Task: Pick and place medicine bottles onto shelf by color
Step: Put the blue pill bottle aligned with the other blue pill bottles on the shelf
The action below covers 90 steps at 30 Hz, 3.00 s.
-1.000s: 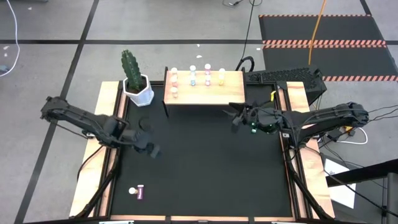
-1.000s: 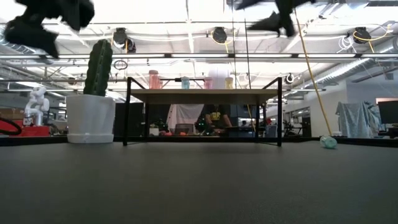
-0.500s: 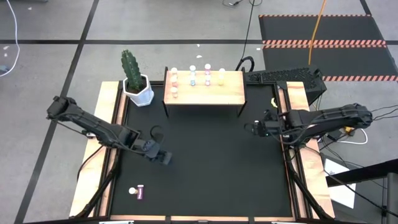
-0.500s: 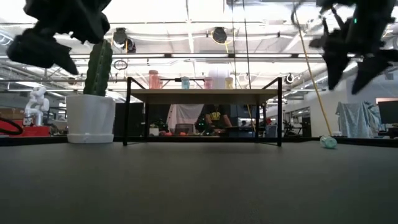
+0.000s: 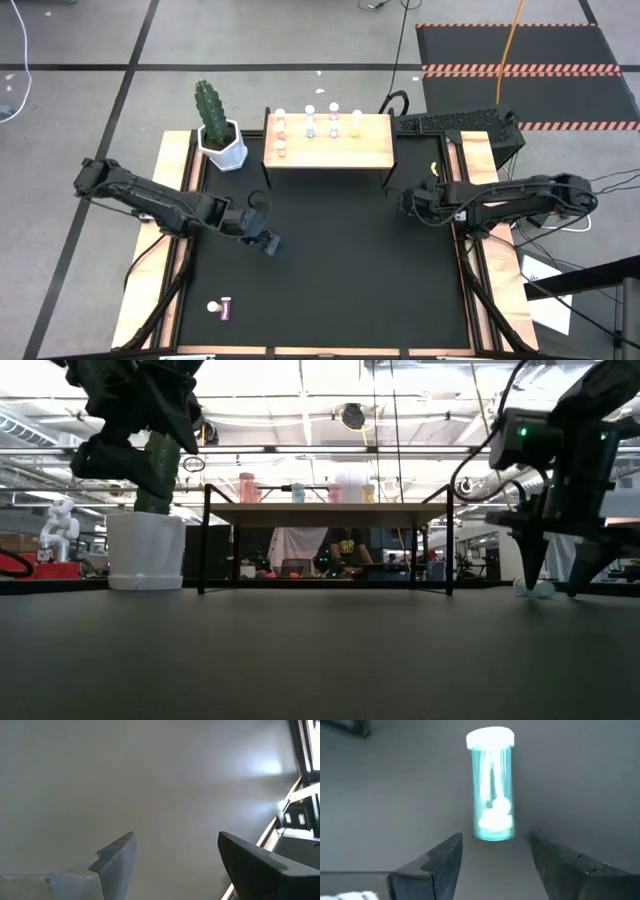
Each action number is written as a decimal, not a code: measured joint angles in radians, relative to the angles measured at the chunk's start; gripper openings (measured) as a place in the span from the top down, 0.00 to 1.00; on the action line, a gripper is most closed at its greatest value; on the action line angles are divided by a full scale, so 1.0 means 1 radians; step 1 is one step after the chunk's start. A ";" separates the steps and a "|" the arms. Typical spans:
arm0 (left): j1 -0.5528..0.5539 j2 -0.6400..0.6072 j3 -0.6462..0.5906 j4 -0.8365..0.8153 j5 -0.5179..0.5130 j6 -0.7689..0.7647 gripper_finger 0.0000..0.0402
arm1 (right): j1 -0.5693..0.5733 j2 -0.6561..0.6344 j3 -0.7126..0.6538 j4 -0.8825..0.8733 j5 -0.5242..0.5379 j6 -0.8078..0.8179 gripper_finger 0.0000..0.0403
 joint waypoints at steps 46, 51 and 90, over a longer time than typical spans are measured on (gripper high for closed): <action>0.265 0.000 0.000 -0.120 0.295 0.598 0.31 | -0.280 0.219 0.175 -0.162 -0.080 -0.442 0.56; 0.265 0.000 0.000 -0.195 0.295 0.631 0.31 | -0.280 0.252 0.175 -0.164 -0.077 -0.405 0.66; 0.139 0.248 0.261 0.940 -0.007 0.946 0.31 | 0.458 0.005 0.176 1.143 0.397 -1.385 0.78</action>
